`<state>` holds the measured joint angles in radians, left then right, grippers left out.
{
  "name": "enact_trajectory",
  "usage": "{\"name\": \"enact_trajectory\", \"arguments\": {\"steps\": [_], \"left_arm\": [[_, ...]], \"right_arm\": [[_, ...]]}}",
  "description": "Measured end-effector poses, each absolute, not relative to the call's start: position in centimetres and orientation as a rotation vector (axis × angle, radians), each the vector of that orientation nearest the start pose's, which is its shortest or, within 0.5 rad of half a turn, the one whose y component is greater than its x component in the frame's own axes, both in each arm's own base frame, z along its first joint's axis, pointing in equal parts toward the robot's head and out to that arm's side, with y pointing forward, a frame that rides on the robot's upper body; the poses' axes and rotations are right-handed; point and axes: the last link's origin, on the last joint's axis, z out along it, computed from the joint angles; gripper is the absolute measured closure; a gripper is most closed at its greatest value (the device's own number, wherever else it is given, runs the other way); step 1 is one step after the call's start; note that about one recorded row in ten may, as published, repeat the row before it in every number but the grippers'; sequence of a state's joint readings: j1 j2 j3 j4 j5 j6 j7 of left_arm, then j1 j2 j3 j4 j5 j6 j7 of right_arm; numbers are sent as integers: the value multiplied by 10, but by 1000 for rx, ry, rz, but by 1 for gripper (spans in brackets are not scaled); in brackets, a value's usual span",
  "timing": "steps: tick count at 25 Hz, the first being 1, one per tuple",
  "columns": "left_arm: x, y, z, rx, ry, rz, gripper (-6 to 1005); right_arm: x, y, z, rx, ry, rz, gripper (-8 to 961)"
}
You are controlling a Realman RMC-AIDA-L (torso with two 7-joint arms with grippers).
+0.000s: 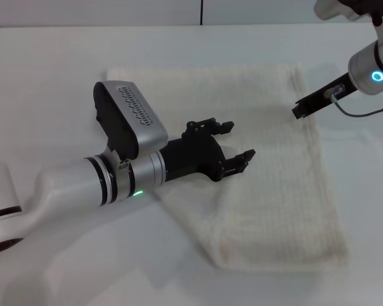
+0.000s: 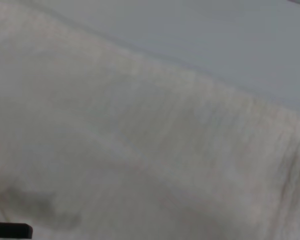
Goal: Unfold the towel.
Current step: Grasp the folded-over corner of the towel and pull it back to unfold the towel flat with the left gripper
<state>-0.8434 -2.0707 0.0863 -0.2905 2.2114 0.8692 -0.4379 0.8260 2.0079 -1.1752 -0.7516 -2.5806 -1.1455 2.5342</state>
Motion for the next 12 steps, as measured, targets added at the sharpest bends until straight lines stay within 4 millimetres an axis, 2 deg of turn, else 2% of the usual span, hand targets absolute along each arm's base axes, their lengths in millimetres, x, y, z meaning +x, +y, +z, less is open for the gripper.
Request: {"name": "enact_trajectory", "arguments": {"steps": [12], "left_arm": [[-205,333,-155,-2690,-234,-512,435]], "right_arm": [[230,426,-7,-2357,1168,-320,954]]}}
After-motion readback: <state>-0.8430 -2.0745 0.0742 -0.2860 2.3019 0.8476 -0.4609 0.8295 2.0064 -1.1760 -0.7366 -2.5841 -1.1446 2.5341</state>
